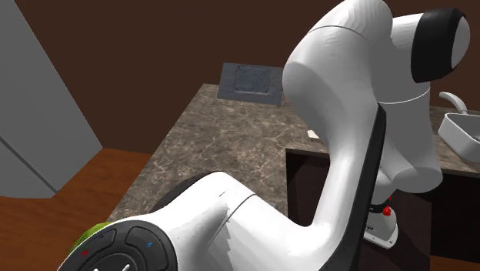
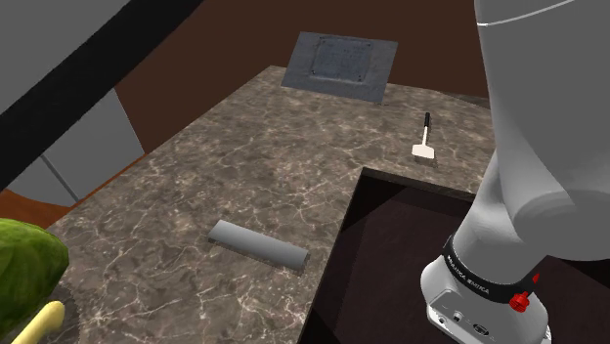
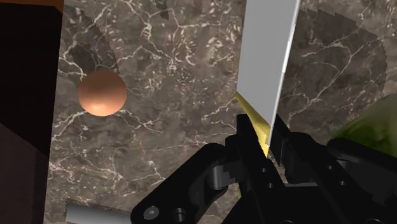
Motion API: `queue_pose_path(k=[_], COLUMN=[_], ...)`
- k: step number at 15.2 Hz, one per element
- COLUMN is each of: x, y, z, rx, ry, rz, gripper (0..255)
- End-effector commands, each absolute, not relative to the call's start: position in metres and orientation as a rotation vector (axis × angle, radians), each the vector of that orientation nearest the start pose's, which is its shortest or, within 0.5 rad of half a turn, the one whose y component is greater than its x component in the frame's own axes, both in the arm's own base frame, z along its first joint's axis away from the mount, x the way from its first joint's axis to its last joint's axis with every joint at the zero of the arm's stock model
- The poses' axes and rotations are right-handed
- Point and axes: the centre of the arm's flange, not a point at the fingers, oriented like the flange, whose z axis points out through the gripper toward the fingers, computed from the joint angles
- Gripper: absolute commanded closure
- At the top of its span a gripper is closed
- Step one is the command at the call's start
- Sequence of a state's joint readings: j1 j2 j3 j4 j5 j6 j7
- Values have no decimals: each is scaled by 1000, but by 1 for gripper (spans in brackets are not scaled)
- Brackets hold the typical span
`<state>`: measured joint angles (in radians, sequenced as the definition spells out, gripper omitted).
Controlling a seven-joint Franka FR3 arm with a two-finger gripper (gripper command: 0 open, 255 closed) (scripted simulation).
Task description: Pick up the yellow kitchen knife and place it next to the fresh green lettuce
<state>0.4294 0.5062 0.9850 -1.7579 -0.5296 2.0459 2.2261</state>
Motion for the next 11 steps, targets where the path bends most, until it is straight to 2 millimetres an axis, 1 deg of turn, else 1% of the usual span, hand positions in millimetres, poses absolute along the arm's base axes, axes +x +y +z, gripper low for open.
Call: queue_pose_path(k=[1, 11], x=[192, 192], y=[612, 612], z=[376, 323], rx=[-2934, -2934], ry=[965, 965], rz=[-71, -71], gripper=[255, 255])
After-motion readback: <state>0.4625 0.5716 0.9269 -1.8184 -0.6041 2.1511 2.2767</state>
